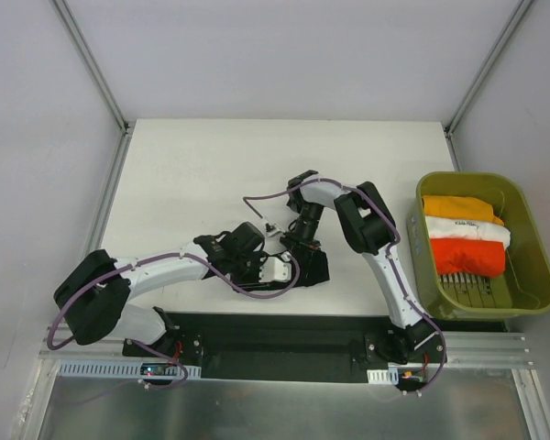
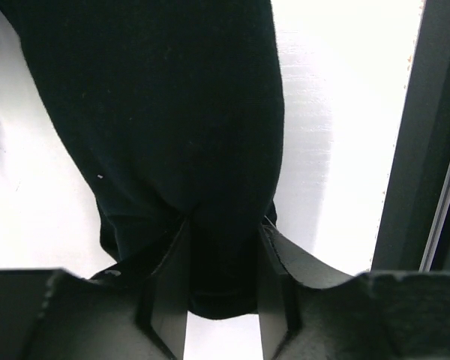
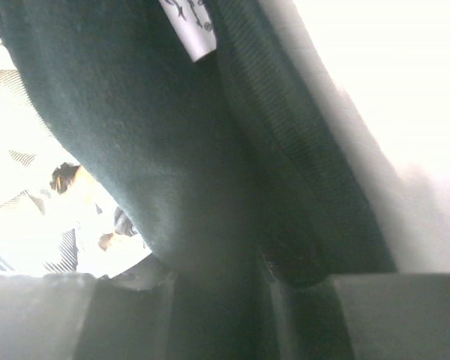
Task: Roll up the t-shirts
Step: Roll the T-shirt to the center of the board.
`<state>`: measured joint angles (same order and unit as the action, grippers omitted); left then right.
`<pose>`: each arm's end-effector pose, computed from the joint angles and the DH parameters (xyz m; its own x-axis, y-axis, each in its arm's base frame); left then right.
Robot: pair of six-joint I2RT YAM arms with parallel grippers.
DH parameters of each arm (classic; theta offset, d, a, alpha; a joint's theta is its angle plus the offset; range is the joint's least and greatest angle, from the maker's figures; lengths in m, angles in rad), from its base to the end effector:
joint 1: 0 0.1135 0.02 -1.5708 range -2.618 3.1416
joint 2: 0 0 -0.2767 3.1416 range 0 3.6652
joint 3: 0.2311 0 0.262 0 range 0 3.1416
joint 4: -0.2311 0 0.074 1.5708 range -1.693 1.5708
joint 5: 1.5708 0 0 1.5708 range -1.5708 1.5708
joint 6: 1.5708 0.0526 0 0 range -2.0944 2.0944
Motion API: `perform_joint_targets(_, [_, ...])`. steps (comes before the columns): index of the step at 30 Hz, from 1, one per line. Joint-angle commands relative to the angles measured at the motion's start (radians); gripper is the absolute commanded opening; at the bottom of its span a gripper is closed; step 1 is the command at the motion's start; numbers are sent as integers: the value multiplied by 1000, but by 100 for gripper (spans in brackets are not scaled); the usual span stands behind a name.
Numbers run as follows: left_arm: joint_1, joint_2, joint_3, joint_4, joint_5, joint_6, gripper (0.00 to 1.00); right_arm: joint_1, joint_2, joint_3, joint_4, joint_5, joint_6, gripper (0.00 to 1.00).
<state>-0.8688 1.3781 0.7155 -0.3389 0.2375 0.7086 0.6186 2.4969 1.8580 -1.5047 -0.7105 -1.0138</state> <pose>0.1665 -0.2160 0.1701 0.1233 0.8337 -0.5382 0.9796 -0.0155 0.2003 0.3222 0.2715 0.0802 -0.2333 -0.9558 -0.1787 -0.6613 0.0212 0.7498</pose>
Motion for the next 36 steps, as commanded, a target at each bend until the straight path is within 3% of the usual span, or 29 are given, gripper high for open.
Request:
perform_joint_targets(1, [42, -1, -57, -77, 55, 58, 29, -51, -59, -92, 18, 180, -49, 95])
perform_joint_targets(4, [47, 6, -50, -92, 95, 81, 29, -160, -254, -102, 76, 108, -71, 96])
perform_joint_targets(7, [48, 30, 1, -106, 141, 78, 25, -325, -467, -74, 171, -67, -54, 96])
perform_joint_targets(9, [50, 39, 16, -117, 164, 78, 23, -397, -568, -80, 208, -52, -71, 96])
perform_joint_targets(11, [54, 44, 35, -136, 210, 91, 22, -427, -758, -173, 358, -20, -49, 96])
perform_joint_targets(12, [59, 47, 38, -152, 224, 97, 22, -434, -839, -356, 464, 32, -11, 96])
perform_joint_targets(13, [63, 49, 45, -160, 247, 95, 22, -439, -1060, -459, 724, 78, 38, 96])
perform_joint_targets(14, [77, 49, 51, -167, 264, 97, 22, -439, -1169, -564, 870, 130, 85, 96])
perform_joint_targets(16, [94, 53, 70, -192, 304, 104, 22, -430, -1381, -871, 1234, 149, 61, 96])
perform_joint_targets(17, [105, 55, 78, -201, 345, 104, 23, -398, -1520, -952, 1311, 155, 66, 96])
perform_joint_targets(18, [112, 64, 87, -216, 367, 117, 24, -384, -1558, -998, 1354, 140, 86, 96])
perform_joint_targets(21, [126, 85, 122, -259, 430, 127, 25, -318, -1505, -914, 1127, 138, 238, 96])
perform_joint_targets(22, [131, 91, 140, -284, 450, 130, 25, -251, -1442, -790, 865, 147, 174, 96])
perform_joint_targets(23, [136, 99, 151, -299, 466, 137, 25, -247, -1423, -796, 798, 149, 129, 96])
perform_joint_targets(25, [149, 131, 179, -325, 496, 141, 24, -231, -1544, -914, 916, 188, -35, 96])
perform_joint_targets(26, [154, 139, 182, -334, 502, 143, 24, -164, -1599, -1057, 963, 245, -107, 96])
perform_joint_targets(29, [172, 164, 190, -338, 522, 147, 24, -91, -1760, -1207, 1100, 309, -255, 96])
perform_joint_targets(33, [198, 206, 216, -351, 559, 134, 23, 19, -1752, -1255, 1051, 262, -282, 96])
perform_joint_targets(36, [212, 228, 229, -356, 580, 121, 23, 124, -1696, -1305, 1154, 308, -252, 96])
